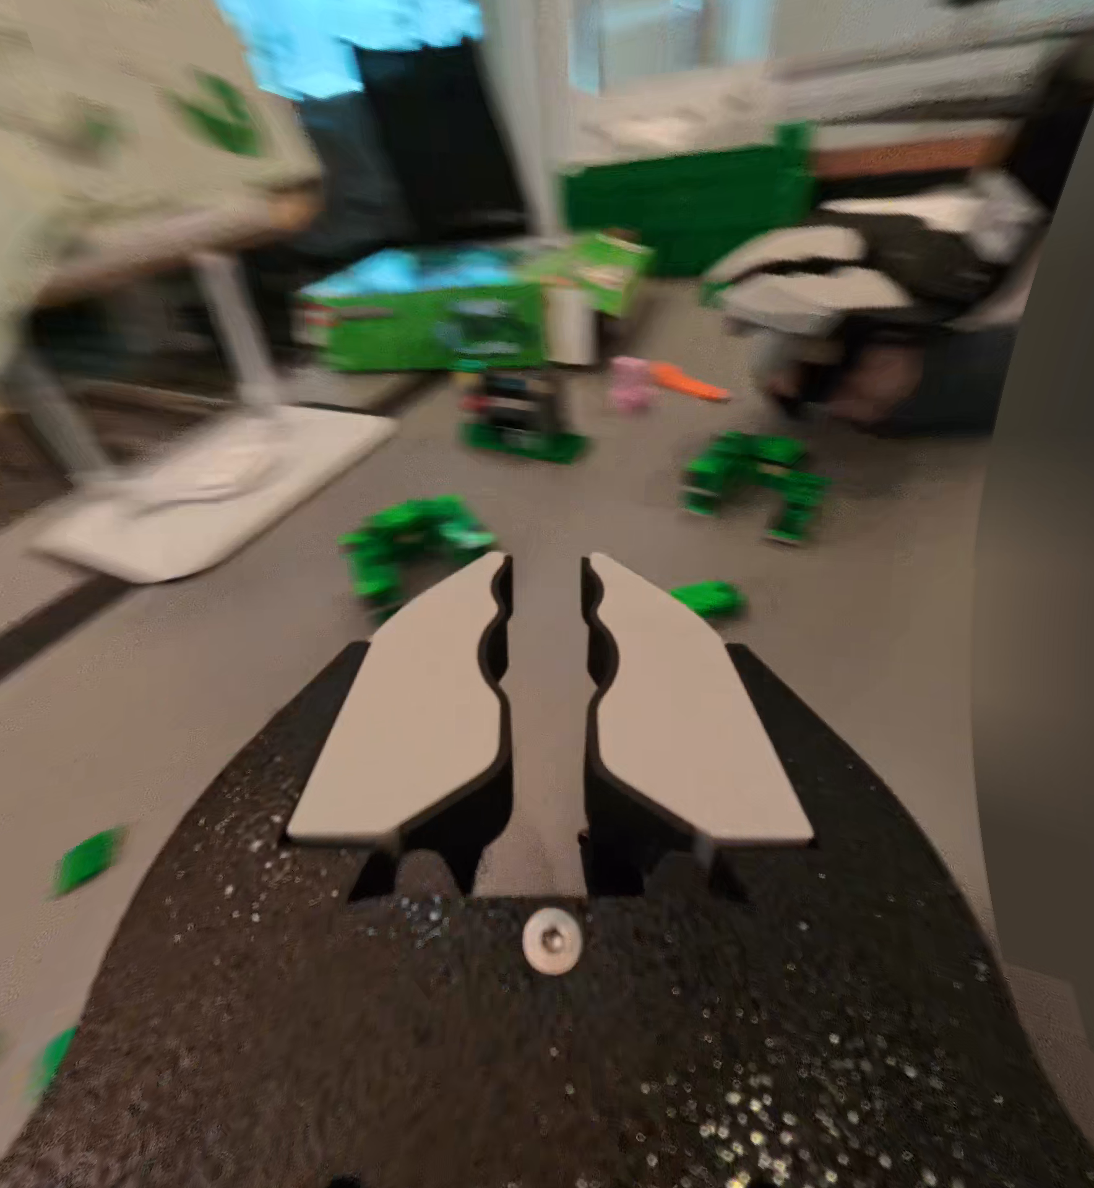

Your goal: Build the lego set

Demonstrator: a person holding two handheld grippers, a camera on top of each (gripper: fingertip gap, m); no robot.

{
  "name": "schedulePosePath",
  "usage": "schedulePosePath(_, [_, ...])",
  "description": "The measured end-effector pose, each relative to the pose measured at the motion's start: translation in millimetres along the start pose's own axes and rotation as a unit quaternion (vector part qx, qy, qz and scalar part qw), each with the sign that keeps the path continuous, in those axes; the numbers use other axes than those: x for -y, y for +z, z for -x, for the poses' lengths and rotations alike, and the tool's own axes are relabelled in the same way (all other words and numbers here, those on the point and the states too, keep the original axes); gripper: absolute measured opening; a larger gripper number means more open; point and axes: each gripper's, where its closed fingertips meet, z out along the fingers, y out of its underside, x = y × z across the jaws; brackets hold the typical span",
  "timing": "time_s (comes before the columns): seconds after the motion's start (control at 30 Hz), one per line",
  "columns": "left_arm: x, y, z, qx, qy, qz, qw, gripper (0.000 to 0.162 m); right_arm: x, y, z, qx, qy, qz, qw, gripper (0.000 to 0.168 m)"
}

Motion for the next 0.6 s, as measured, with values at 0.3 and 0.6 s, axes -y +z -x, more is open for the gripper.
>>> schedulePosePath(0.3, [-61,50,-109,-0.241,0.054,0.215,0.945,0.012,-1,0,-1,-0.001,0.004,0.000,1.000,0.008])
schedulePosePath(0.6, [-70,55,-108,-0.234,0.045,0.234,0.943,0.014,0,0,0,0.002,0.003,0.000,1.000,0.008])
